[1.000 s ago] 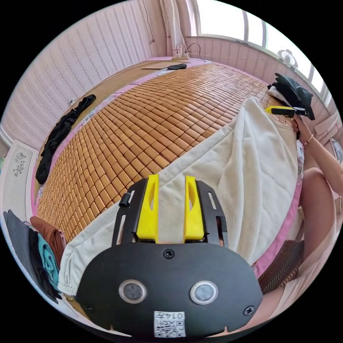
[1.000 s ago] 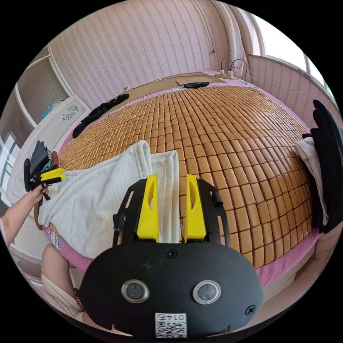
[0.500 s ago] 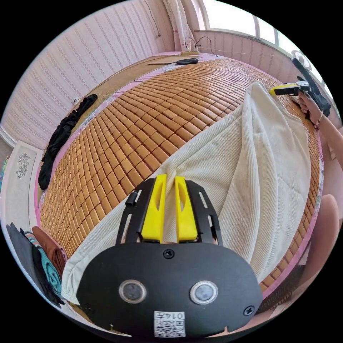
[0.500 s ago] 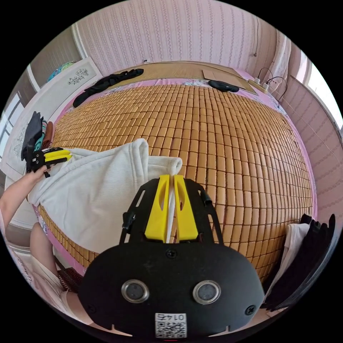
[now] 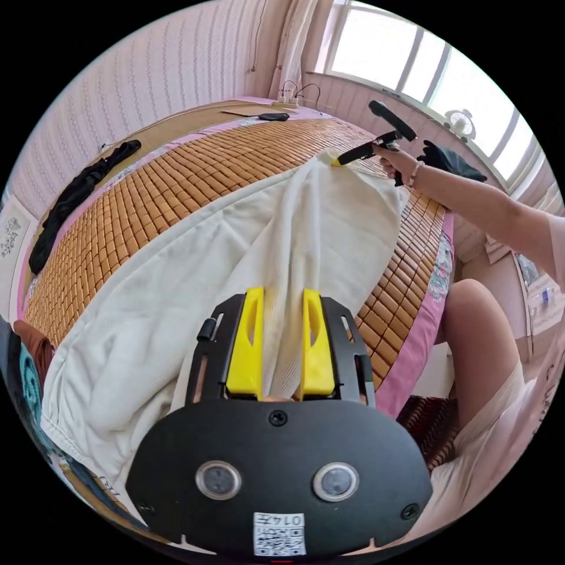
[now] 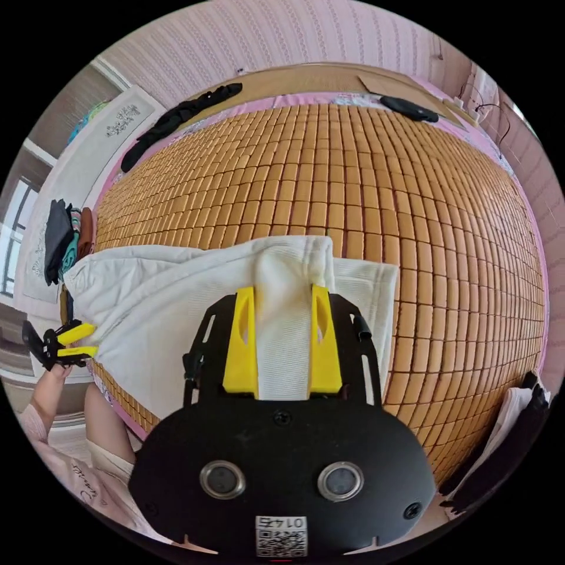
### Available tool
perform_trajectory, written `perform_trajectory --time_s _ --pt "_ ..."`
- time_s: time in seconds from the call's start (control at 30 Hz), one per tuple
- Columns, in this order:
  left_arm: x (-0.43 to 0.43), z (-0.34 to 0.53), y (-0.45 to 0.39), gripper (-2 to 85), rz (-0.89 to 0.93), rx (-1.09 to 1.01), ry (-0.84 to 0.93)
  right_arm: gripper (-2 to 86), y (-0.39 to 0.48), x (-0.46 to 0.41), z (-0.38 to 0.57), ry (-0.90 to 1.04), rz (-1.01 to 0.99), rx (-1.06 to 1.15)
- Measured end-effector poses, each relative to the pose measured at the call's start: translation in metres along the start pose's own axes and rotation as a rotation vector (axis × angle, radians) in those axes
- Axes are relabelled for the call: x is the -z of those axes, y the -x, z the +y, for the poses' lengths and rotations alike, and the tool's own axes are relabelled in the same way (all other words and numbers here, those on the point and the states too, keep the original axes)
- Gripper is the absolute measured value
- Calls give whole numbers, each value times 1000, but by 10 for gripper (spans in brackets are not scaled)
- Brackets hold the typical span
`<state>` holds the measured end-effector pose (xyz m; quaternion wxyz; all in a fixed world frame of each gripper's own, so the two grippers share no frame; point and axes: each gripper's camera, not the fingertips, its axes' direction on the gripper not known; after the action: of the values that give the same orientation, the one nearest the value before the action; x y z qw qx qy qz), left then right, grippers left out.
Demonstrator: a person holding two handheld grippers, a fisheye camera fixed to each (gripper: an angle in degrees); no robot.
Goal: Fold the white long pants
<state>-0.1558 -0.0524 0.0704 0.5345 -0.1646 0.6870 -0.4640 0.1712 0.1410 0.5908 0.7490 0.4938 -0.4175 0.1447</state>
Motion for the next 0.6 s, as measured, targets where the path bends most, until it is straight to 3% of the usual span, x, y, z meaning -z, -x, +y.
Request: perform_trajectory --time_s 0.07,0.13,0.23,0.3,0.4,0.53,0.6 --pt "-11 13 5 81 -19 -12 -4 19 7 10 1 15 -13 31" --pt "-14 12 17 57 7 40 4 8 11 33 3 -11 -33 64" --pt "2 11 21 38 -1 27 -1 0 8 119 32 -225 -162 113" --pt "39 28 12 36 31 5 -97 -2 -5 194 93 -429 -305 161" --pt "87 67 -19 39 125 -101 -213 -2 -33 247 199 -543 -303 112" --pt "84 119 -45 52 288 -86 -132 1 -79 216 314 -337 -310 -101" --pt "68 155 -48 55 345 12 -83 2 -109 174 387 -174 -263 -402"
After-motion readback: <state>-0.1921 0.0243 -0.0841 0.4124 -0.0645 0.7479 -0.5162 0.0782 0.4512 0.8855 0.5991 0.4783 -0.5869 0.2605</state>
